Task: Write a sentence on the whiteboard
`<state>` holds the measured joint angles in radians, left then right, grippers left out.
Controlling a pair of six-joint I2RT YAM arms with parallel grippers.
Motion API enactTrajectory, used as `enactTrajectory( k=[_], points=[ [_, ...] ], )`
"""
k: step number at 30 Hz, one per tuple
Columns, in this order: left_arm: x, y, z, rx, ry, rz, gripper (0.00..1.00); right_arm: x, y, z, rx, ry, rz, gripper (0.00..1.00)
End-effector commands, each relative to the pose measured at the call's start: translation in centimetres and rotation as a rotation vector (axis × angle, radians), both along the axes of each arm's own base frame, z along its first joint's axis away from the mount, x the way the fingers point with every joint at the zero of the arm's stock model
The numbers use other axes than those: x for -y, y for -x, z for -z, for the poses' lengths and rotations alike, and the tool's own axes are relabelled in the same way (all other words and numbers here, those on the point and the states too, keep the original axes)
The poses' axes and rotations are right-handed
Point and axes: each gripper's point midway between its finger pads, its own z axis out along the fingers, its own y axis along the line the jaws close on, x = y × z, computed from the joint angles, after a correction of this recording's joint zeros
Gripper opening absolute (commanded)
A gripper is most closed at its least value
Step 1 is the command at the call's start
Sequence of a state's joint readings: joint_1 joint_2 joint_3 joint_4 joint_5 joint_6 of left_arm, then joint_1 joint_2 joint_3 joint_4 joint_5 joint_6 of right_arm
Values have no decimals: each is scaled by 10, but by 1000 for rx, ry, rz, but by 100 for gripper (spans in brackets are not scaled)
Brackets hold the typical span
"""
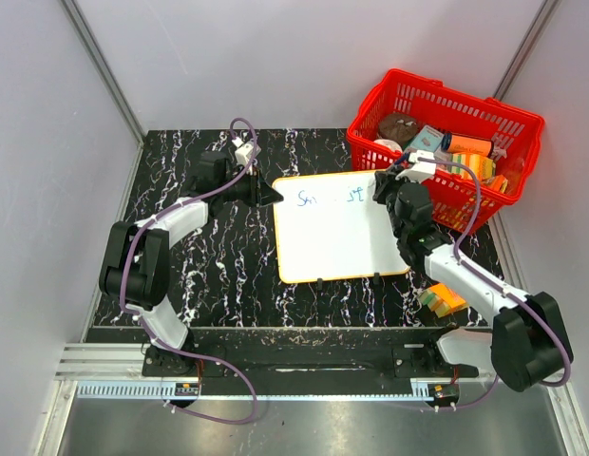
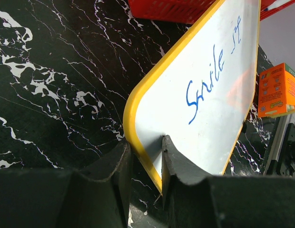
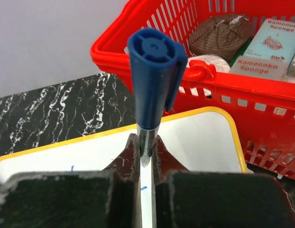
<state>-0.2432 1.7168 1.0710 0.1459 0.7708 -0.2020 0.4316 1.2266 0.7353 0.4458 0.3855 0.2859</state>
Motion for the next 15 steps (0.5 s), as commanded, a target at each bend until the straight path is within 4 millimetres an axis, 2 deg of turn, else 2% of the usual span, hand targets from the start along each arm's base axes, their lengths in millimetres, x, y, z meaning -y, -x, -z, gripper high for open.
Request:
enactTrajectory(
  k=[1,15],
  points=[
    [-3,14,64,-37,-199,18,0,7,-9,-12,26,7,46,0],
    [-1,14,65,-39,-200,22,0,9,-14,-3,16,14,65,0]
  ],
)
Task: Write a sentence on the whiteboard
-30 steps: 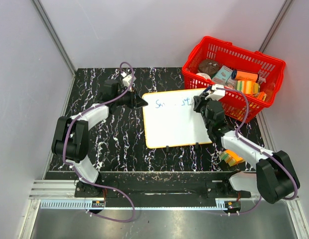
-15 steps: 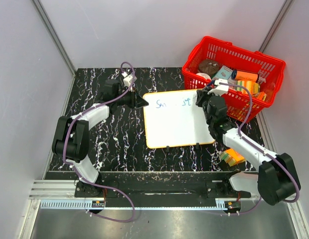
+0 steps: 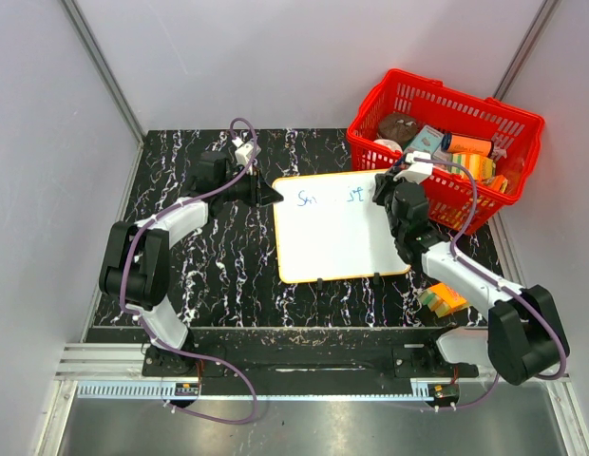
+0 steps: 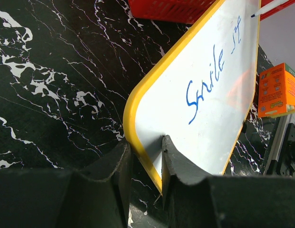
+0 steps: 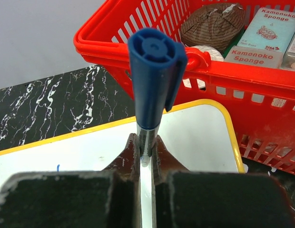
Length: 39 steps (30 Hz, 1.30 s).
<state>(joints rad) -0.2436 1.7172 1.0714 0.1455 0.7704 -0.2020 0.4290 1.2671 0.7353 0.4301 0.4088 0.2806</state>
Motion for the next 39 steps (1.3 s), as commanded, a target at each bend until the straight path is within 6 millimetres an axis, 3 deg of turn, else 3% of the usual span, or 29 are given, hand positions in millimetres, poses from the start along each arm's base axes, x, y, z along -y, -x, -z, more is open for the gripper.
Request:
enactTrajectory(
  k=[1,39],
  points=[
    [-2,14,65,-37,-200,21,0,5,-10,-22,71,-16,41,0],
    [-2,14,65,-37,-204,21,0,5,-13,5,35,4,46,0]
  ],
)
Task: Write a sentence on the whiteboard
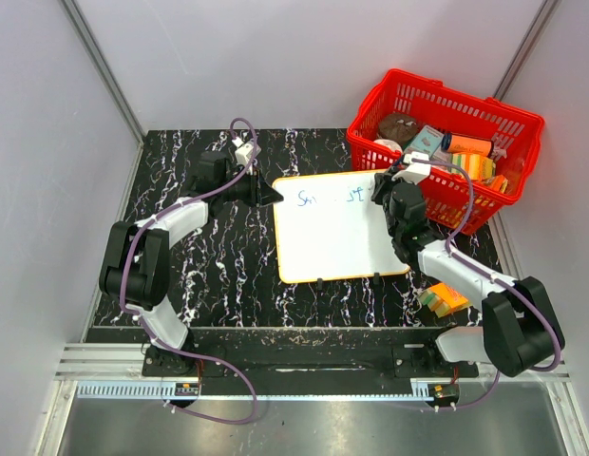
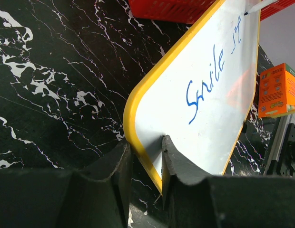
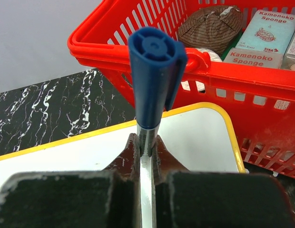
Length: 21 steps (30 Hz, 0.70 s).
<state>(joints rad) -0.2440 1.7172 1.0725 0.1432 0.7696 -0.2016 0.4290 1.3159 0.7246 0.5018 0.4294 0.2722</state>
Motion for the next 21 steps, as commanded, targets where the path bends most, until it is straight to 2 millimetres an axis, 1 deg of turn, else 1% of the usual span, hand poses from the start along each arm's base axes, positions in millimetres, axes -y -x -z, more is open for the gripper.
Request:
enactTrajectory(
  k=[1,6,12,21],
  points=[
    [-2,15,65,-39,-203,22,0,4,-5,-3,23,-4,22,0],
    [-2,14,66,-38,-203,23,0,-1,-5,-3,22,-12,-2,0],
    [-1,14,66,-39,-203,22,0,-5,-1,5,2,-21,-30,0],
    [-2,15,66,-40,-203,22,0,-5,9,16,-27,-32,-46,0]
  ],
)
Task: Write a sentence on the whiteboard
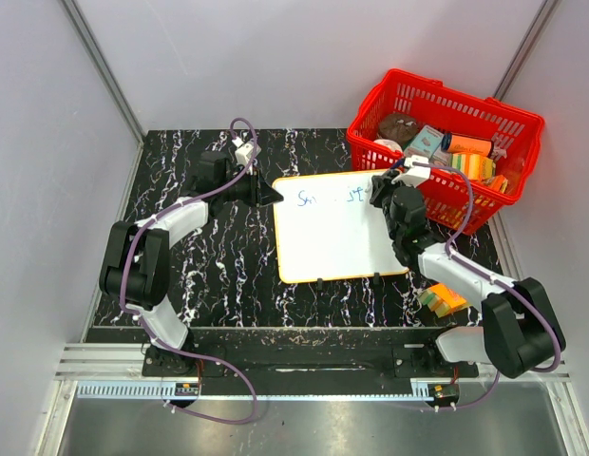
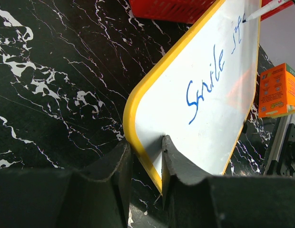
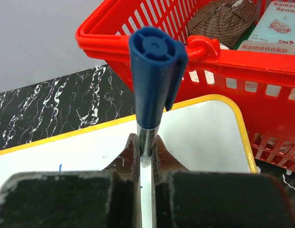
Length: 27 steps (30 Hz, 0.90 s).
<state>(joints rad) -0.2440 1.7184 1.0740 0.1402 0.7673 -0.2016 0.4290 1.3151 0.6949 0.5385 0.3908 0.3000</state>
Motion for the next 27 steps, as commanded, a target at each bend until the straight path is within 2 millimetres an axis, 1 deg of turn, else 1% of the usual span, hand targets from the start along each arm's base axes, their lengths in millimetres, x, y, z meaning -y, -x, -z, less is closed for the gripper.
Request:
enactTrajectory(
  k=[1,7,11,20,27],
  points=[
    [-2,15,65,-38,-202,23,0,3,8,12,-34,2,-10,0],
    [-1,14,65,-37,-203,24,0,6,16,17,-46,-2,-9,0],
    [-1,15,66,-38,-203,26,0,9,18,18,-51,4,0,0],
    [-1,15,66,-38,-205,23,0,17,7,4,-29,29,60,0],
    [0,15,67,-39,-208,26,0,16,0,-8,-6,37,68,0]
  ],
)
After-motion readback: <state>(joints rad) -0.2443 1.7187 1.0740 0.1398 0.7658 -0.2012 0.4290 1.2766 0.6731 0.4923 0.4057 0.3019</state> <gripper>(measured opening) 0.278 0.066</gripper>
